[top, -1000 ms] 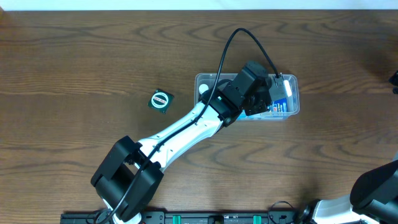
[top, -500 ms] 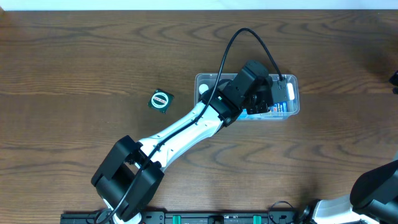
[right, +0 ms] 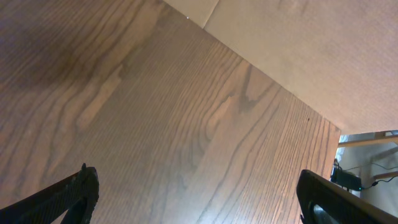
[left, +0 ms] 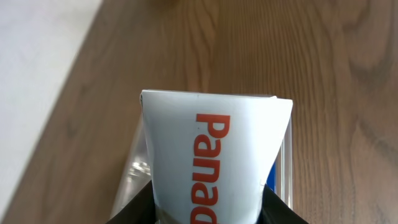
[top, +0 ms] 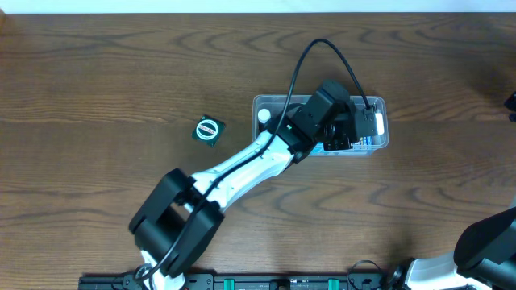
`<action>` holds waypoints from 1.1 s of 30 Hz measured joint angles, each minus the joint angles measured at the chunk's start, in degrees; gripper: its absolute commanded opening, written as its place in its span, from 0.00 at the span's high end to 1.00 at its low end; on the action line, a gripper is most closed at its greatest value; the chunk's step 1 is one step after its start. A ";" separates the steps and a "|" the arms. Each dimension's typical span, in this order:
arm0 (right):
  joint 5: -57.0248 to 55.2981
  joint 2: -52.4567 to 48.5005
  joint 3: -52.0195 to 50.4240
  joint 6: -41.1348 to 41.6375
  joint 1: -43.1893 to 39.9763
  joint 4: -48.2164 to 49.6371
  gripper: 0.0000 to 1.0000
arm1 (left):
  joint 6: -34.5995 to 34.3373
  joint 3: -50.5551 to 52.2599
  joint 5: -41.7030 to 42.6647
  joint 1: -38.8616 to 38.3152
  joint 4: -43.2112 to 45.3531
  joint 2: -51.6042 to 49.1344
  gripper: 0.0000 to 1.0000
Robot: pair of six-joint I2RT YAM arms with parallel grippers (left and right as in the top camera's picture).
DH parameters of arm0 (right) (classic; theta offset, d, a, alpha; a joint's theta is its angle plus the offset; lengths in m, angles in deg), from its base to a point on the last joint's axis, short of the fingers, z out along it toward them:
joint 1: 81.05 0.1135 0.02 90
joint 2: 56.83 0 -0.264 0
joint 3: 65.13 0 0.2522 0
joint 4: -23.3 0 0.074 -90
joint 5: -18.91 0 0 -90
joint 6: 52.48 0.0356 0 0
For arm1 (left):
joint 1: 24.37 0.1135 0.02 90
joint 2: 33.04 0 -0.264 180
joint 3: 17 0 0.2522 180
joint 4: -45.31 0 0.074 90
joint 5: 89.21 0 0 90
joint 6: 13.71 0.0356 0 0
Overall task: Pack container
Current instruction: 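Lower the white box into the container's right side and release, then move left gripper back to the green Zam-Buk tin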
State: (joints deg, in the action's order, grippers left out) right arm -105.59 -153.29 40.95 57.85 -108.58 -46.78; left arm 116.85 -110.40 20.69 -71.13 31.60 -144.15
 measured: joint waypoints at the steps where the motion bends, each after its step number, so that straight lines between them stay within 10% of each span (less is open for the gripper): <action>1: 0.00 0.00 0.00 0.00 0.00 -0.02 0.01 | 0.00 0.00 0.11 -0.02 0.57 -0.76 0.64; 33: 0.00 0.00 0.00 0.00 0.00 -0.02 0.01 | -6.27 0.02 -11.85 0.28 5.68 -3.28 0.34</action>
State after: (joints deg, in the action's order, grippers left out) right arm -105.59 -153.29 40.95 57.85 -108.58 -46.80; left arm 110.57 -110.38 8.85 -70.85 37.28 -147.43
